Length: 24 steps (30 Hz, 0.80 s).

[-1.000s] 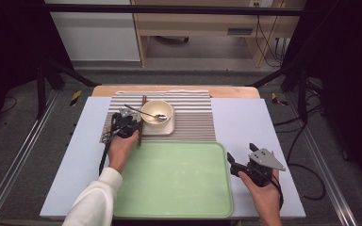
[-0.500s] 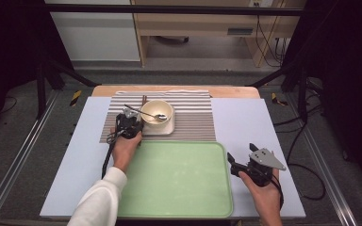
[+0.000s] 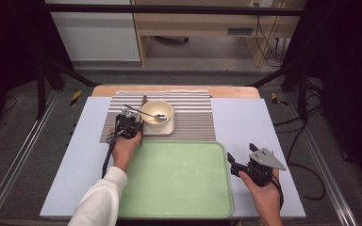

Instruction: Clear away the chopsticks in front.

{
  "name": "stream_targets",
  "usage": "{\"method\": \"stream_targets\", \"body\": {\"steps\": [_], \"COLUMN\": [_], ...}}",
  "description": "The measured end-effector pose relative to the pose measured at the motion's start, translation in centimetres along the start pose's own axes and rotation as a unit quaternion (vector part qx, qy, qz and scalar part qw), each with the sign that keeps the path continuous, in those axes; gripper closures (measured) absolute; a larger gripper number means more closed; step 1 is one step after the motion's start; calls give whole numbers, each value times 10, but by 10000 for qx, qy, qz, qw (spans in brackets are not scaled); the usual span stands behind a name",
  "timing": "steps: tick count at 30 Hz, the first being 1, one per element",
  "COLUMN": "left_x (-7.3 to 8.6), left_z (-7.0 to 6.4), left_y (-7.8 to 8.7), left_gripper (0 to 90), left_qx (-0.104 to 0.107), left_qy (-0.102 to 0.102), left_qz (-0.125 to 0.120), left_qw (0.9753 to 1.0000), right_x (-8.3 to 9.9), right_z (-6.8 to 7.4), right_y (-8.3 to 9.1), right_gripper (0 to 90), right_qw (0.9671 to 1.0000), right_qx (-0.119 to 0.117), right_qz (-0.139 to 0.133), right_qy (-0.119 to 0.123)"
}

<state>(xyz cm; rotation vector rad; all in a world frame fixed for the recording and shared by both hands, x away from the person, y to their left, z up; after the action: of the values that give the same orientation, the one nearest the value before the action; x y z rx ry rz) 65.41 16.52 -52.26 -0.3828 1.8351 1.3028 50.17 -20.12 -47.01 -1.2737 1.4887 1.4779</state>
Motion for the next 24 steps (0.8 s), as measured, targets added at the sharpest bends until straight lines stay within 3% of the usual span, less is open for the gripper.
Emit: {"method": "stream_targets", "body": {"steps": [12,16,22,24], "left_x": [-2,-2,-3,-6], "left_z": [-1,3,5,6], "left_y": [-3,-2,-1,4], "left_gripper": [827,850,855,856], "left_qx": [-147,-308,-340,-333], "left_qy": [227,287,351,460], "left_qz": [-125,-130,-191,-270], "left_qw": [9996,9990,9986,9980], "right_x": [-1,0,0,0], "right_z": [0,0,0,0], "right_y": [0,1,1,1], "right_gripper": [161,167,168,169], "right_qw": [10000,10000,10000,10000], "right_qx": [-17,-21,-31,-29], "right_qz": [-18,-14,-15,-16], "right_qy": [5,0,4,-1]}}
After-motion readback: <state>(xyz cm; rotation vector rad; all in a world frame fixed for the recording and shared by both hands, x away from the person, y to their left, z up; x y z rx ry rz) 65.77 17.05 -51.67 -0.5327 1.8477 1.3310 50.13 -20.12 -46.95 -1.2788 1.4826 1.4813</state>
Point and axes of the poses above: each handheld gripper's, and its own axes: y roughly backward along the jaws, x roughly out of its underside, z roughly to its left, the point moved 9 cm from there along -y, roughly forward along the jaws, and after that the axes turned 11 degrees about x, right-handed, at the moved point
